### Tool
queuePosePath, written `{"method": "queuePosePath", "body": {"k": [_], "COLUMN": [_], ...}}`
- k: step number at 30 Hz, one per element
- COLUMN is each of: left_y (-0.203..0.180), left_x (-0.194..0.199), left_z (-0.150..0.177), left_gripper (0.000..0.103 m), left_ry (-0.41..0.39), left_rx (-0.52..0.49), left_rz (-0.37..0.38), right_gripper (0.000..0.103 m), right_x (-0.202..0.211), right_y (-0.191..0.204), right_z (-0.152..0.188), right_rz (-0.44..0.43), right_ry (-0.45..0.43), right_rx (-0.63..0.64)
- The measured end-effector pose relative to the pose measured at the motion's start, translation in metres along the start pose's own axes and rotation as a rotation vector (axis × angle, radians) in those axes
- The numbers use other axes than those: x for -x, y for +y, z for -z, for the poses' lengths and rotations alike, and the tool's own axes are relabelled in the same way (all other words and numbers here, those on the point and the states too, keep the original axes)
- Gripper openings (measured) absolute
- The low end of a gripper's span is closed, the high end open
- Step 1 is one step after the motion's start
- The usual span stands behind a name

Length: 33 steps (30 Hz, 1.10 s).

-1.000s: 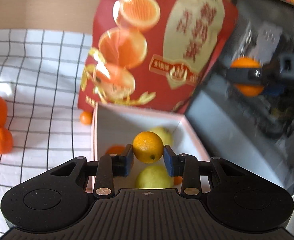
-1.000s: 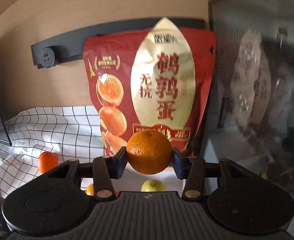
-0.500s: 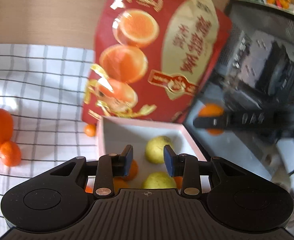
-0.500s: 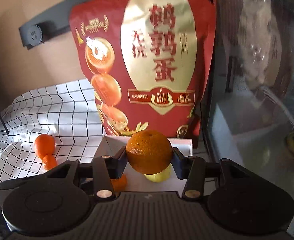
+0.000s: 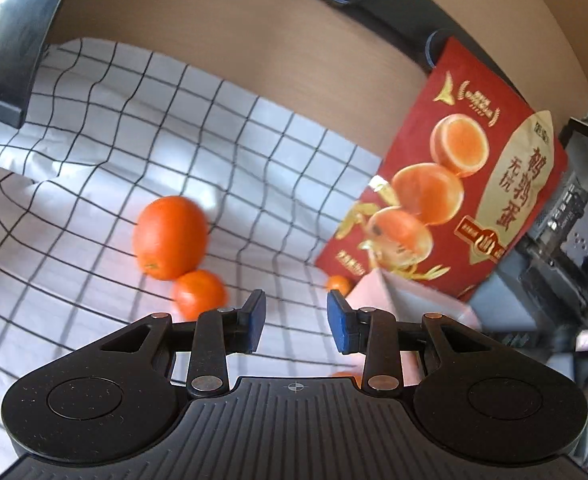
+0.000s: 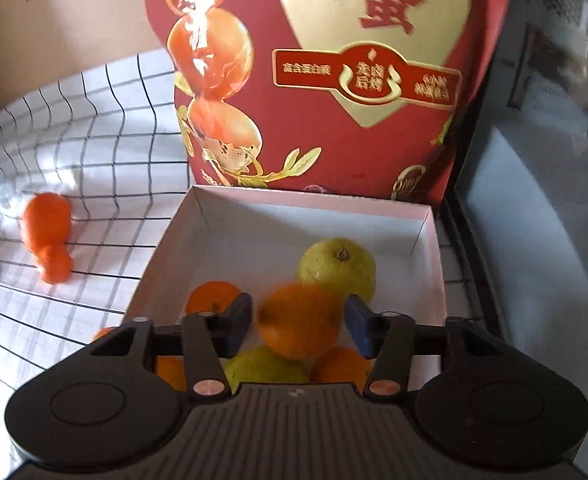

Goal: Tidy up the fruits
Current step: 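Open the right tool over the pink box to drop the tangerine, then move both tools back over the fruits on the cloth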

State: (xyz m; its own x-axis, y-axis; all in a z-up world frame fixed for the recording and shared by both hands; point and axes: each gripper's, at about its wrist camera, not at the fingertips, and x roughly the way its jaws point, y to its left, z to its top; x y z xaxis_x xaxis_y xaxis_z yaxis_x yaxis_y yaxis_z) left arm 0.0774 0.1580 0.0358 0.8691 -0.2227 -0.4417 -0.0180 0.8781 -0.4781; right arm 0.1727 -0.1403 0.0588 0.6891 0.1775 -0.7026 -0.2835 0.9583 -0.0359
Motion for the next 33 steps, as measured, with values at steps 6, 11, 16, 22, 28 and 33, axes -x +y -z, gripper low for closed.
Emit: {"method": "queuePosePath", "body": {"k": [6, 11, 16, 22, 28, 33], "left_y": [0.043, 0.065, 0.081, 0.09, 0.085, 0.085], "left_x": [-0.021, -0.024, -0.011, -0.01, -0.01, -0.007], "left_z": [-0.004, -0.012, -0.007, -0.004, 0.0, 0.002], "left_gripper": [0.038, 0.038, 0.038, 0.038, 0.038, 0.038], "left_ry": [-0.067, -0.089, -0.132, -0.106, -0.115, -0.13], "left_rx": [-0.098, -0.033, 0.049, 0.12, 0.065, 0.05], "left_rz": [-0.096, -0.075, 0.01, 0.028, 0.032, 0.01], "right_gripper": [0.054, 0.038, 0.038, 0.036, 0.036, 0.036], "right_x": [0.017, -0.037, -0.081, -0.115, -0.116, -0.059], "right_y": [0.066, 0.136, 0.173, 0.19, 0.186, 0.161], "right_z": [-0.026, -0.047, -0.049, -0.042, -0.045, -0.056], "right_rz": [-0.006, 0.054, 0.2, 0.263, 0.188, 0.059], "right_ry": [-0.14, -0.002, 0.037, 0.097, 0.082, 0.01], "right_rx": [0.262, 0.444, 0.603, 0.659, 0.569, 0.392]}}
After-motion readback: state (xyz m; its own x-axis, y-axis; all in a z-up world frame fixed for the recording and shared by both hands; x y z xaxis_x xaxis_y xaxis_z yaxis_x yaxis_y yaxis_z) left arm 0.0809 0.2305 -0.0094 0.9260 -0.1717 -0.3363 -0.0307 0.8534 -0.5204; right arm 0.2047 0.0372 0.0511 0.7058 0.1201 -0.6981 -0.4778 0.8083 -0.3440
